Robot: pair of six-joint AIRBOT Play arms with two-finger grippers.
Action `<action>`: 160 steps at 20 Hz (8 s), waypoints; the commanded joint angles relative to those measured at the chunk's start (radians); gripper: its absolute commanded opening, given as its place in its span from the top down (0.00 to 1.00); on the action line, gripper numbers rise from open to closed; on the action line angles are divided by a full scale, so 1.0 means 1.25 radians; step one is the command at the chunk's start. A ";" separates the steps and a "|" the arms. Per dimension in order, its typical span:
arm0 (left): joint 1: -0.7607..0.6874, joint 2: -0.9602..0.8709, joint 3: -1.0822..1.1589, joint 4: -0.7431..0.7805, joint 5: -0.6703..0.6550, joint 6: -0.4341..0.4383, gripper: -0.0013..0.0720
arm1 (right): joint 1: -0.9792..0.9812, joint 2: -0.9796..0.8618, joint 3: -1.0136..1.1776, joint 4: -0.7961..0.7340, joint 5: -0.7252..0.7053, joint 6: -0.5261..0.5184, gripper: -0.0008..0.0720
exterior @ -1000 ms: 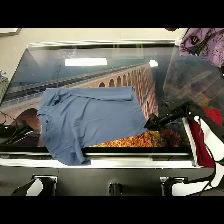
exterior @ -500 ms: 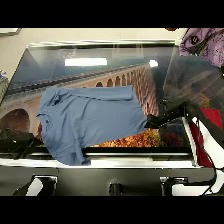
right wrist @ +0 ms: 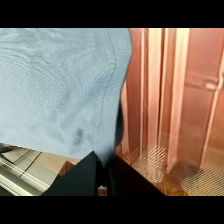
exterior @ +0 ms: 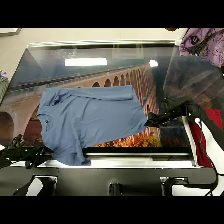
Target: Fold the clothes and pants, and hang the long-sleeved shirts on hangers.
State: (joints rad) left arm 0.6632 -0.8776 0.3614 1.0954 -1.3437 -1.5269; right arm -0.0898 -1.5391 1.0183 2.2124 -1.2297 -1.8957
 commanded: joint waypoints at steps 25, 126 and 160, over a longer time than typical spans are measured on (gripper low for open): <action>-0.191 -0.047 1.143 0.142 0.142 -0.023 0.96 | 0.099 0.151 0.865 -0.031 0.117 0.125 0.95; -0.233 -0.179 0.010 -0.226 0.180 0.029 0.96 | -0.084 -0.019 -0.044 -0.064 0.005 0.103 0.31; -0.317 -0.325 0.576 -0.019 0.099 0.037 0.96 | 0.032 0.107 0.079 -0.090 0.204 0.308 0.95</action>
State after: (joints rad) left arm 0.2760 -1.1175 0.9607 1.0988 -1.2812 -1.5337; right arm -0.0731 -1.3079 1.0637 2.1120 -1.0748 -1.5249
